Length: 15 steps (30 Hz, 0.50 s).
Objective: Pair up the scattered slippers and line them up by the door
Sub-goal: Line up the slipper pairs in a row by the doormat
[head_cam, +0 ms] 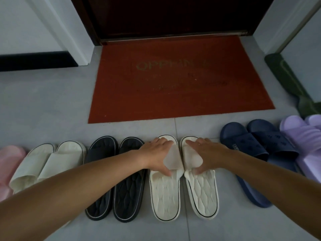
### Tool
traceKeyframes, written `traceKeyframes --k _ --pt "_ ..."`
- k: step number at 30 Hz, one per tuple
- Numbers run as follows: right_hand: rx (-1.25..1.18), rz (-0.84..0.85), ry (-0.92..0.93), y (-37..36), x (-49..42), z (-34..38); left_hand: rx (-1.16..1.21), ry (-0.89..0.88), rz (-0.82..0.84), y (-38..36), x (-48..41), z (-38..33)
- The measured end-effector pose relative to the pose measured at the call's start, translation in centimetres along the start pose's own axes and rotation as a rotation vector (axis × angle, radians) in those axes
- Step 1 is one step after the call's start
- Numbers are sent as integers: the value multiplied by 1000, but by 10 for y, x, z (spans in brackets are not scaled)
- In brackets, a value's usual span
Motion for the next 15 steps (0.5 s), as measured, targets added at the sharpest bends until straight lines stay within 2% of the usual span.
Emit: traceKeyframes --k 4,7,12,15 --pt "-40 -31 29 35 46 -34 229 -90 -32 29 -9 -50" --pt "-142 -76 -69 36 92 -90 419 -83 -105 37 -27 -99" --pt "-475 -479 -329 -38 134 -183 815 22 -394 5 -71 -181" --pt "-586 -664 -506 -94 135 -210 927 182 -444 -27 -98 -205"
Point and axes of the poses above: each hand's wrist, its own x-axis away from the middle knuckle, its own y-axis out of the back of the hand, z = x × y, the point moved 2 cm from there along -x, towards the middle knuckle, and after that the axes turned 4 degrees about z, right-handed, at the moved point
